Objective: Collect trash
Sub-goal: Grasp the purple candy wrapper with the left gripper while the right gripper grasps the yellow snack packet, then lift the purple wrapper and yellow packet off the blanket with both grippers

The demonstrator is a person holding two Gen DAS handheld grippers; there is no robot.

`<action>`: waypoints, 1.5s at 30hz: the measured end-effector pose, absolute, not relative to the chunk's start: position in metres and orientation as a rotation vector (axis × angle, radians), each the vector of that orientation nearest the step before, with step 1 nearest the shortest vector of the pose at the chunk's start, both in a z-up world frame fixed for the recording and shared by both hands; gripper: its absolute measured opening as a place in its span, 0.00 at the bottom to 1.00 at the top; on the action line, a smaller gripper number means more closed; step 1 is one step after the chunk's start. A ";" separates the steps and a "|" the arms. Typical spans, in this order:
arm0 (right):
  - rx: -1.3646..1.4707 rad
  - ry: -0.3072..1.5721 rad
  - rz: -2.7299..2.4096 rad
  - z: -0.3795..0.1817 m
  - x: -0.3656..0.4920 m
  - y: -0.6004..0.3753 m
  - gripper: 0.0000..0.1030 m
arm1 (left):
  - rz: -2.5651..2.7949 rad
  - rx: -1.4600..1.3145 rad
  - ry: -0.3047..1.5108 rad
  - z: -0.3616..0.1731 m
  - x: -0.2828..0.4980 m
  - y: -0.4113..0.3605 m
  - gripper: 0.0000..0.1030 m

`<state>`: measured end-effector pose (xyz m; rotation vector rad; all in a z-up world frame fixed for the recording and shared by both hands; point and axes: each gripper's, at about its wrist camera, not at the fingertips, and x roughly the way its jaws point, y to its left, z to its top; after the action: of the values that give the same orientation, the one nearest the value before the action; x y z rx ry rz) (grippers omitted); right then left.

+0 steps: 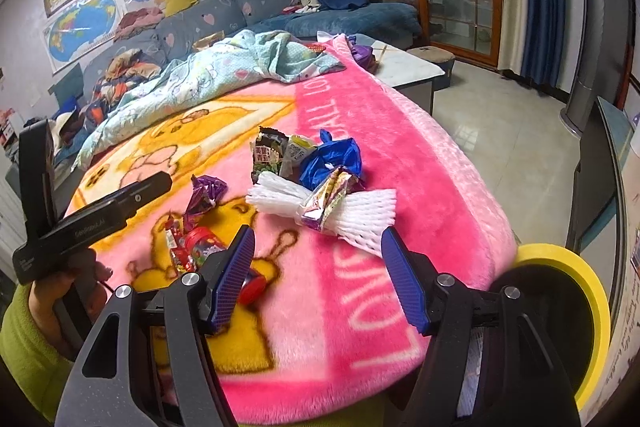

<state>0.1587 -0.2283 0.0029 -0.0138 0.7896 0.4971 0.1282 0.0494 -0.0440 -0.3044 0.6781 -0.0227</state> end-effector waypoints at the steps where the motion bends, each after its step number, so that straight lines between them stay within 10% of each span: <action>1: -0.015 0.794 0.497 0.001 0.162 -0.227 0.61 | -0.027 -0.304 0.688 -0.047 0.130 0.050 0.72; 26: 0.015 0.918 0.449 -0.054 0.236 -0.200 0.31 | -0.078 -0.303 0.773 -0.074 0.155 0.038 0.39; 45: 0.042 0.856 0.493 -0.035 0.219 -0.207 0.26 | -0.090 -0.373 0.786 -0.080 0.149 0.049 0.06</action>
<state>0.2187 -0.2067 -0.0355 0.0417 0.8556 0.4934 0.1490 0.0491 -0.0797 -0.3732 0.7855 -0.0902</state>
